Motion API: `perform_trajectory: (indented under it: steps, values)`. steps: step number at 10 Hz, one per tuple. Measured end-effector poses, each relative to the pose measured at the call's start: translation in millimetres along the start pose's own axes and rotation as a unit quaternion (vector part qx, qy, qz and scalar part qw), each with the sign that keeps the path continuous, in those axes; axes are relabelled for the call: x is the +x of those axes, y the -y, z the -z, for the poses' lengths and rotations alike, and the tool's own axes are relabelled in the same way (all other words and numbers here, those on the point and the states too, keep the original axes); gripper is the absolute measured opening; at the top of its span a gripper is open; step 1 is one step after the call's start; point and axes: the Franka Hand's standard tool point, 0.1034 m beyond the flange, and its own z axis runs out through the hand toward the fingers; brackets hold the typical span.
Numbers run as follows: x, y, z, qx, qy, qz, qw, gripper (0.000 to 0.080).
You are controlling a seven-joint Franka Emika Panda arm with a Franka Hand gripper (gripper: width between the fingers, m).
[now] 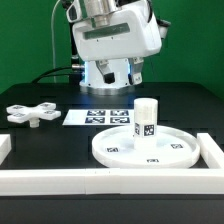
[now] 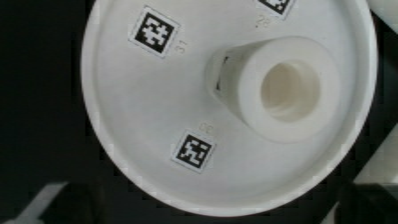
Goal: Assemble round table
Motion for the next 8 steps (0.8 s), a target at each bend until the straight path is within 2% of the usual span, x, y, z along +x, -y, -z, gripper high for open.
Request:
perform_trajectory:
  steps: [1,3,4,5,8]
  values:
    - [3.5,-8.2,0.5,-0.003,-0.001,0.057,0.998,0.0649]
    - [22.6,-35.3,1.6,-0.011,-0.009,0.176,0.984,0.0649]
    - [28.1,-42.1,2.6,-0.012,-0.007,0.19,0.982,0.0649]
    - [35.5,-49.4,4.6,-0.004,-0.008,0.191,0.982,0.0649]
    - [35.2,-49.5,3.6,-0.007,-0.008,0.218,0.976,0.0649]
